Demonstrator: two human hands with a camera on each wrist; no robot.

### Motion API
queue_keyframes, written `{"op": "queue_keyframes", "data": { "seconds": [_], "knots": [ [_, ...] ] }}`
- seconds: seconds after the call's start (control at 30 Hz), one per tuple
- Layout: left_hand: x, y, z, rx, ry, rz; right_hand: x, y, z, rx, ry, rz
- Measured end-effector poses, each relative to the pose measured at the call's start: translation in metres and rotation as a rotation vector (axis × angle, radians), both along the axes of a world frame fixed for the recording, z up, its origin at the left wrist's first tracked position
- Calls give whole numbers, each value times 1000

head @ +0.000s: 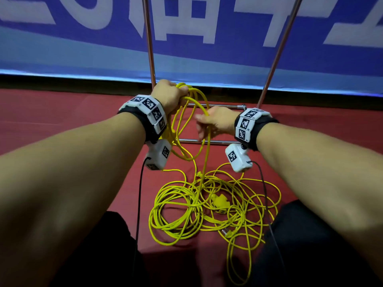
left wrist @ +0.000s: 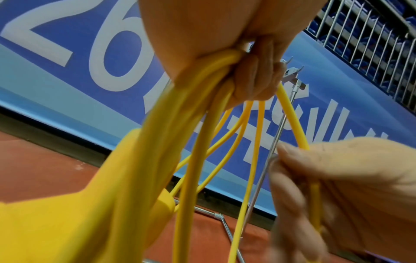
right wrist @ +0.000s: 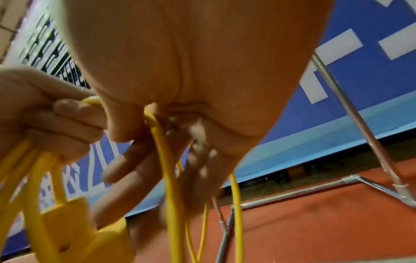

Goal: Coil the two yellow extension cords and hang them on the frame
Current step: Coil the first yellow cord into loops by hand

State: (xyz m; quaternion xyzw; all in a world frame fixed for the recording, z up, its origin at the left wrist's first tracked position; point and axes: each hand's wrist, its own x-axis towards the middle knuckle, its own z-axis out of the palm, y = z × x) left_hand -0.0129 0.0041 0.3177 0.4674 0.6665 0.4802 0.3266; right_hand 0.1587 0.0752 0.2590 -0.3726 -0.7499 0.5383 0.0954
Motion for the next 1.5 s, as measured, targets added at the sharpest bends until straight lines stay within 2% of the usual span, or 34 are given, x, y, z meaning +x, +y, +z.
{"op": "queue_keyframes", "data": {
  "seconds": [0.1, 0.23, 0.3, 0.4, 0.5, 0.67, 1.1, 1.17, 1.3, 1.4, 1.5],
  "knots": [
    [-6, 1, -1, 31, -47, 47, 17, 1, -11, -113, -34, 48],
    [-21, 2, -2, 32, -121, 96, 30, 9, -3, -120, 146, -174],
    [-24, 0, -1, 20, -153, 86, 27, 16, 8, -12, 257, -340],
    [-21, -5, 1, -11, -143, 32, 22, 19, 27, 313, 311, -473],
    [-12, -12, 1, -40, -154, -62, 12, 12, 42, 532, 277, -400],
    [2, -17, 5, -60, -94, -154, -15, -4, 44, 650, 196, -222],
    [6, -5, 3, 12, -49, -77, -6, -3, 34, 513, 132, -165],
    [7, -3, 4, 28, -37, -64, -8, -1, 28, 438, 88, -178],
    [12, -1, 7, 44, -29, -48, -5, -3, 6, 81, -43, -176],
    [11, -2, 8, 60, -22, -18, 12, 4, -5, 19, -199, -93],
    [4, -1, 6, 89, -50, 16, 27, 13, -13, -22, -210, -85]
  ]
}}
